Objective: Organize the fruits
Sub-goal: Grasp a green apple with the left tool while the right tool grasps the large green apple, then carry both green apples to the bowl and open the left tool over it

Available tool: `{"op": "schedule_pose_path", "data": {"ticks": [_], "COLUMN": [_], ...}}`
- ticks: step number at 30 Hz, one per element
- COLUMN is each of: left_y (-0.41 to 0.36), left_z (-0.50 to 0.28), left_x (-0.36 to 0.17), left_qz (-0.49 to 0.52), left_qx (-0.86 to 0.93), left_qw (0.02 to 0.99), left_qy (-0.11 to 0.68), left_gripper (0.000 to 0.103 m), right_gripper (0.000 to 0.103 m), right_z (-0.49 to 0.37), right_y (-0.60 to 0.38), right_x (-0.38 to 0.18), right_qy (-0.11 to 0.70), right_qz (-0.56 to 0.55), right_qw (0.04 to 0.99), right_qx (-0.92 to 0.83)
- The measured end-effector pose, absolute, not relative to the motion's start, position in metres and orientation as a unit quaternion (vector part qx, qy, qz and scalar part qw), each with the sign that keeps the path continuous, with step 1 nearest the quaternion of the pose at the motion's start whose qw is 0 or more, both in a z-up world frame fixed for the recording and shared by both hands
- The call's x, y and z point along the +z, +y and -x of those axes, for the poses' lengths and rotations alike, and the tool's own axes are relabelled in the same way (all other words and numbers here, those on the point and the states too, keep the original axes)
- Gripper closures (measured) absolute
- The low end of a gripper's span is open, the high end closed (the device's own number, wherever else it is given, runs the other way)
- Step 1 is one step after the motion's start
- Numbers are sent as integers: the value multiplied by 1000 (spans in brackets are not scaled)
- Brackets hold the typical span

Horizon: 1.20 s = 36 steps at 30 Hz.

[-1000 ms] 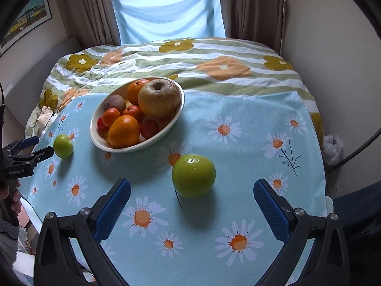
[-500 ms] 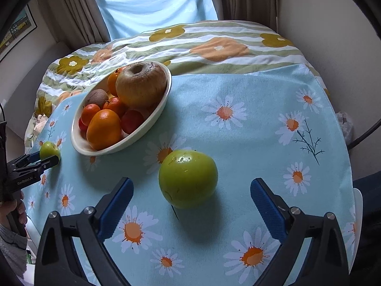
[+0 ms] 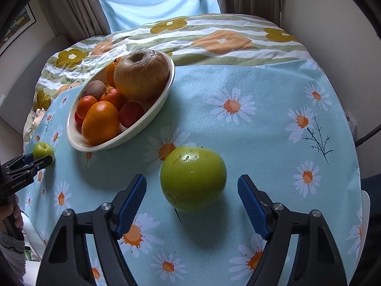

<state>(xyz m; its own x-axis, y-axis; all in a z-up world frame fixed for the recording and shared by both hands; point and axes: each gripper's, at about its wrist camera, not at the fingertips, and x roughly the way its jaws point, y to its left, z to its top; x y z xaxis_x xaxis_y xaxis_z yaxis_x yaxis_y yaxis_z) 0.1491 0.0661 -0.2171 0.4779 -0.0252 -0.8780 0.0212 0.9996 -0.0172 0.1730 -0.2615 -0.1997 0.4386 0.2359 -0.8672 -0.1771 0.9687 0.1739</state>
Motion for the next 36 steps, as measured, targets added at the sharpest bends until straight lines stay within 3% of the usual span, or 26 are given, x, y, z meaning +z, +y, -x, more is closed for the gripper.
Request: {"op": "schedule_pose_path", "data": {"ticks": [9,13,22,36], "left_y": [59,57,54,31], "left_z": [-138,-129,-116,-96], "left_x": [-215,-211,-186,-114], "left_qz": [4,10,21,16], "left_qx": [-14,-8,-6,-22], "left_qw": [859,863,873,897], "left_qy": [512,504,487,441], "left_gripper": [44,44,44,44], "right_gripper": [36,52,52,52], "right_z": [-179,-179,-169,-150], "right_y": [-257,-256,-257,-240], "right_x": [-202,-205,-192,-126], "right_qy": [515,517,510,475], "right_qz": [-25,-16,-18,4], "right_qw": [847,848,851,862], "right_qx": [126,118,128,174]}}
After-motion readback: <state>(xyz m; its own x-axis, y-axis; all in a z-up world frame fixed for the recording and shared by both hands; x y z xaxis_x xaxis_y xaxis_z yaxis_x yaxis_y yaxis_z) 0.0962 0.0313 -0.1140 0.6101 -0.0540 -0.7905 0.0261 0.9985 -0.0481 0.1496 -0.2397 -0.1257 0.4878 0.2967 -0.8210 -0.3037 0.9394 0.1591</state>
